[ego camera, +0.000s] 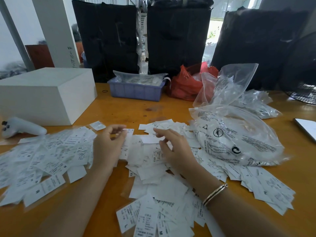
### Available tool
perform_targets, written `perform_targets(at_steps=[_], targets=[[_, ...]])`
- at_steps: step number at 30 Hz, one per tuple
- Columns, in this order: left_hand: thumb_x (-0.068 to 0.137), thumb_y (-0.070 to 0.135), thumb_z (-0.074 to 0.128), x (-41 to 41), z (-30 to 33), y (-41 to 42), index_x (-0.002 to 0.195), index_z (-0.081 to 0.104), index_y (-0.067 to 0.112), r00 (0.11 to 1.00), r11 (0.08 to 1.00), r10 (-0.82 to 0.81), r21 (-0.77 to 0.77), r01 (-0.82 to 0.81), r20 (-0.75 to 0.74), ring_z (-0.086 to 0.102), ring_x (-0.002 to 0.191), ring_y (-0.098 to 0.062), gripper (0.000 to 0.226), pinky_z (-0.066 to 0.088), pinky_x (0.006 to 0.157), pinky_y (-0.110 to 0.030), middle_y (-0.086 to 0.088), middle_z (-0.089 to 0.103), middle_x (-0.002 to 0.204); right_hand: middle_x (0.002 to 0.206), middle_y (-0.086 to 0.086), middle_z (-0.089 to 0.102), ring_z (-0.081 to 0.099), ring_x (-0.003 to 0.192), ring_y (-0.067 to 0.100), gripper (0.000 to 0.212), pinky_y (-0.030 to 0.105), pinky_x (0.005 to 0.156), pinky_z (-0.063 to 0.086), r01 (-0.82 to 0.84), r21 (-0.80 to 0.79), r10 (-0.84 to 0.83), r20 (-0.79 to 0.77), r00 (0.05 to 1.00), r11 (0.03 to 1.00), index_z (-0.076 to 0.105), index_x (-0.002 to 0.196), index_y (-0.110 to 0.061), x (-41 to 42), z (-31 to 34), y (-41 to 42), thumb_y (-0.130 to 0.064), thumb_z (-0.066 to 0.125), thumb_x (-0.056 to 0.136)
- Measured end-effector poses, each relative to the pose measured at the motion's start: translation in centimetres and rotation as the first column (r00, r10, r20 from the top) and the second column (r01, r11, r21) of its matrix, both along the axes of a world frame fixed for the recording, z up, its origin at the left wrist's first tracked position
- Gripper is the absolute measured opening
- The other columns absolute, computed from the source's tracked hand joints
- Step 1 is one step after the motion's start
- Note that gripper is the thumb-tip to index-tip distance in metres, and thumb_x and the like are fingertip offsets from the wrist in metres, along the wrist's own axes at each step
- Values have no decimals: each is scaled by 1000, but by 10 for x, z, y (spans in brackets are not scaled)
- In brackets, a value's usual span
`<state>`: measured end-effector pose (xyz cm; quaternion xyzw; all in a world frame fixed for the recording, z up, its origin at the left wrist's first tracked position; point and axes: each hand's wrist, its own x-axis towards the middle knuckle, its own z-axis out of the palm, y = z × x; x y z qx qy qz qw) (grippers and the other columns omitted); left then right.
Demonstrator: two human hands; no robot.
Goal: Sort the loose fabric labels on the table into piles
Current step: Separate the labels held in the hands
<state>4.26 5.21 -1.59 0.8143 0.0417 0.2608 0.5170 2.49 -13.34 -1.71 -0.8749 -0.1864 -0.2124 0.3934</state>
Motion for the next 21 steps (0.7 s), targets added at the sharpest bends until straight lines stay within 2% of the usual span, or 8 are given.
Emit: perform_targets(at_steps=[2,6,9,11,13,15,18,21], targets=[[90,18,61,3,-1,12,102,65,22,993,989,113,90,-117,45,55,81,-3,13,43,60,-16,9,61,101,102,-14,59,53,87,4,38,44,89,46,69,41,-69,7,998,997,61,122,-23,3,1,-7,-5,50,91],[90,8,60,6,-4,29,109,65,15,975,945,218,236,-224,50,58,98,-23,21,47,72,-28,-9,58,119,98,-13,60,56,89,7,32,42,88,48,169,90,-169,0,986,982,67,111,-20,5,0,-15,-2,50,91],[89,8,61,4,-7,32,108,66,17,965,876,261,428,-223,-31,57,92,-25,22,44,69,-34,-11,57,119,96,-15,57,57,95,11,32,43,91,46,243,77,-241,-28,970,967,70,104,-20,8,-2,-18,-1,48,91],[87,8,62,2,-6,30,107,67,18,957,799,290,548,-247,8,54,99,-27,23,42,76,-38,-9,59,116,95,-14,57,57,96,12,33,43,91,45,266,92,-266,-11,964,960,71,102,-18,9,-3,-19,1,47,90],[86,5,63,0,-3,22,104,68,15,973,775,203,588,-230,113,54,102,-28,22,42,80,-36,-9,61,112,95,-10,59,55,92,12,33,35,85,47,269,131,-276,36,961,954,71,100,-16,8,0,-20,3,47,90],[86,5,62,-3,0,8,102,69,13,985,779,-21,620,-91,172,55,102,-25,18,41,82,-30,-9,63,109,94,-7,59,52,79,8,32,24,70,45,279,180,-296,72,953,943,70,99,-15,9,11,-25,3,46,91],[89,15,60,-8,-5,-12,105,69,21,926,665,-375,709,233,47,52,104,-12,19,36,88,-23,3,63,111,94,-3,62,52,69,6,32,14,60,43,302,328,-375,189,907,895,70,97,-14,10,38,-44,6,45,90],[94,26,54,-7,-13,-19,113,64,29,864,588,-502,721,367,-30,47,108,-5,22,33,91,-20,13,60,116,94,-2,62,48,59,6,40,11,53,40,380,397,-501,263,825,835,66,95,-22,12,60,-79,9,42,87]])
